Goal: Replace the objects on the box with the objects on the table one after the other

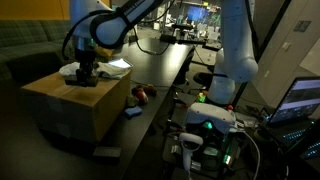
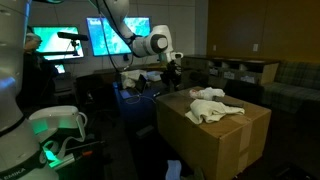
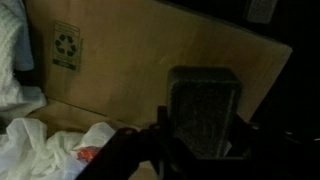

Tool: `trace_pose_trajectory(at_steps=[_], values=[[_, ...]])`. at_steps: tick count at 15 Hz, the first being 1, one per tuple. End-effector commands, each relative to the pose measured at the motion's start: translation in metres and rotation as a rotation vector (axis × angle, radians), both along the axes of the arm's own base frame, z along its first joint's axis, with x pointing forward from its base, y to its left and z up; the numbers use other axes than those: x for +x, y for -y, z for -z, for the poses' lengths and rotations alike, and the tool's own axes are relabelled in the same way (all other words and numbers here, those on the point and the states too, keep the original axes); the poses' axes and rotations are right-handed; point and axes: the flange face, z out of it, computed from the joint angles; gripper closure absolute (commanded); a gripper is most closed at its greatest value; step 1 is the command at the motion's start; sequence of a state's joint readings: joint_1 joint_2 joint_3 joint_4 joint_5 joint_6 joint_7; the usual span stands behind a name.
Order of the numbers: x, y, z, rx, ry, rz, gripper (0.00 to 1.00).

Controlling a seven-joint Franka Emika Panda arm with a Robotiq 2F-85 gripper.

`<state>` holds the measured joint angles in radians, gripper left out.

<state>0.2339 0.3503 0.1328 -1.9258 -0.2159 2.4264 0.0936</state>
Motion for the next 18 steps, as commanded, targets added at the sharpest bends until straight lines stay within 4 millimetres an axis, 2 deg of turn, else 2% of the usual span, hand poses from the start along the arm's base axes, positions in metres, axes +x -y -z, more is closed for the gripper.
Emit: trace_pose_trajectory(at_steps=[1,5,10,14,18], values=[[-0.043,0.013,-0.021,0.002,-0.007,0.05,0.68],[-0.089,0.028,-0.016,-0.011,-0.032,0.109,0.68],[-0.14,0.049,0.016,-0.026,-0.099,0.178,0.68],[-0.163,0.059,0.048,-0.018,-0.148,0.22,0.68],[-0.17,0.059,0.079,-0.012,-0.157,0.229,0.68]])
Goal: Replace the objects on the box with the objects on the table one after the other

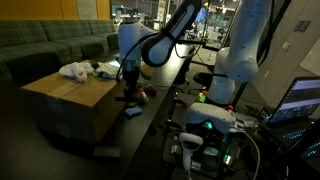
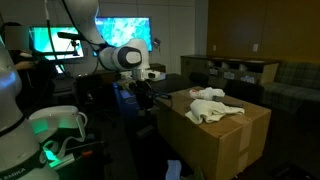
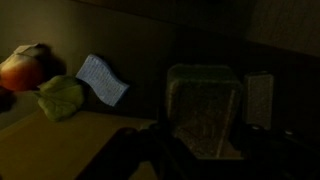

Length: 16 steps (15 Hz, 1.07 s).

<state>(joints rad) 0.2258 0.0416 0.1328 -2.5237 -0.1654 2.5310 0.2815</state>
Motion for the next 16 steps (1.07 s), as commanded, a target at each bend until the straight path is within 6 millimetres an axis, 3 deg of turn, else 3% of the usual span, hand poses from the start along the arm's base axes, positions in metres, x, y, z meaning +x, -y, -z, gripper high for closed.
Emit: trace_pose_trajectory(at_steps=[1,10,14,15,16], values=[[-0.003,-0.003,0.024,0.029,0.009,0.022,0.68],[0.01,-0.01,0.118,0.028,0.026,0.096,0.68],[0.017,-0.008,0.144,0.007,0.032,0.137,0.68],[0.02,-0.008,0.149,0.003,0.038,0.15,0.49],[0.023,-0.008,0.153,-0.004,0.045,0.161,0.18]])
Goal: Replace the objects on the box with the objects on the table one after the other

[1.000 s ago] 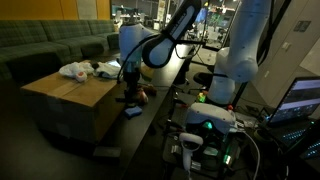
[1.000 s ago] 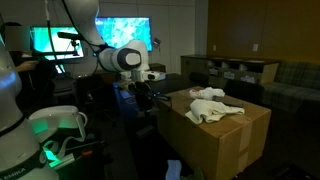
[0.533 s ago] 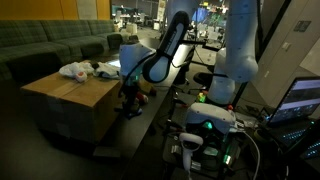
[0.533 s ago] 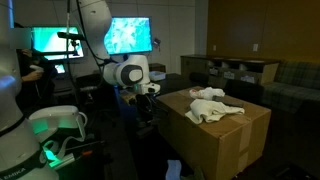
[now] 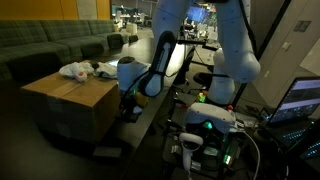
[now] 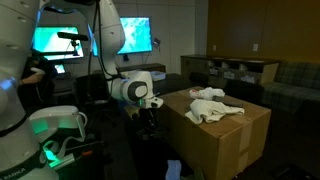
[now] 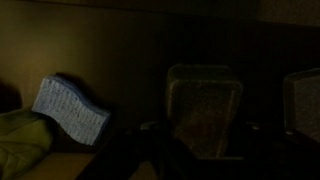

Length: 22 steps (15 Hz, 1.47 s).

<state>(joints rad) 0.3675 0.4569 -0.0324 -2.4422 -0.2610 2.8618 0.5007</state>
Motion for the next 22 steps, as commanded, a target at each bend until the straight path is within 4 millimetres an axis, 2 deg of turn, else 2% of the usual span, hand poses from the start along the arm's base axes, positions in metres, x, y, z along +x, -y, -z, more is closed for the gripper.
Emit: trace_pose_trajectory(at_steps=[1,4,10,16,22], values=[[0.015,-0.006,0.014,-0.011,0.04,0.044,0.16],[0.02,-0.008,0.017,-0.017,0.053,0.055,0.0],[0.016,-0.025,0.012,0.011,0.052,0.045,0.0],[-0.002,-0.064,0.005,0.075,0.037,0.005,0.0],[-0.018,-0.117,0.013,0.15,-0.008,-0.039,0.0]])
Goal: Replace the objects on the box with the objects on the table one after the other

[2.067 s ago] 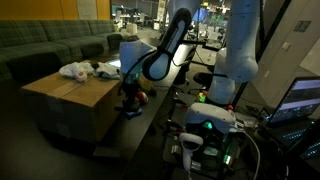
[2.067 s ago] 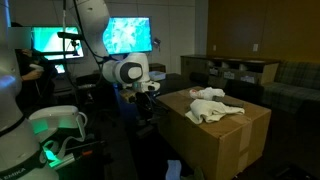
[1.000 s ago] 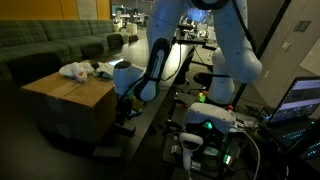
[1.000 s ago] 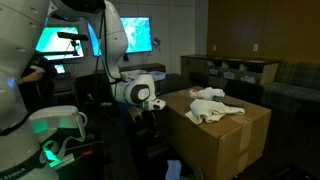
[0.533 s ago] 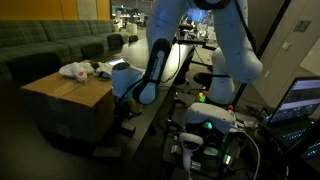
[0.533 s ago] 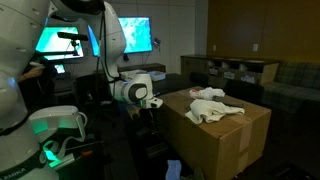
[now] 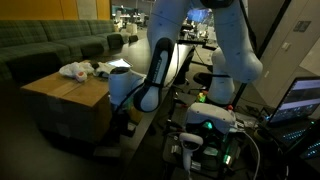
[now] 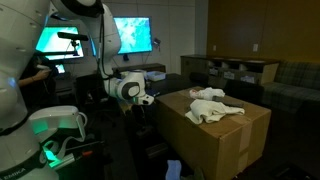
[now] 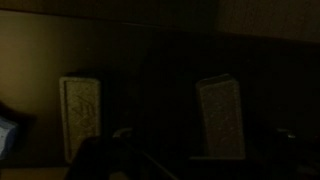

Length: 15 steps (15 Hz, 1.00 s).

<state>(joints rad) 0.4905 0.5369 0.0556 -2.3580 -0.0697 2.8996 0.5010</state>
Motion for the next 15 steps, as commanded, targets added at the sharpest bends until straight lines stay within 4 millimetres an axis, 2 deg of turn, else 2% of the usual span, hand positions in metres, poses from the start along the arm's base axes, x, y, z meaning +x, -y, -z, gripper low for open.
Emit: trace_pose_trajectory(at_steps=[1,8,15], values=[[0.0,-0.03,0.002,0.064,-0.01,-0.029,0.0],[0.002,-0.07,0.02,0.147,-0.037,-0.06,0.0],[0.007,-0.075,0.053,0.172,-0.075,-0.119,0.0]])
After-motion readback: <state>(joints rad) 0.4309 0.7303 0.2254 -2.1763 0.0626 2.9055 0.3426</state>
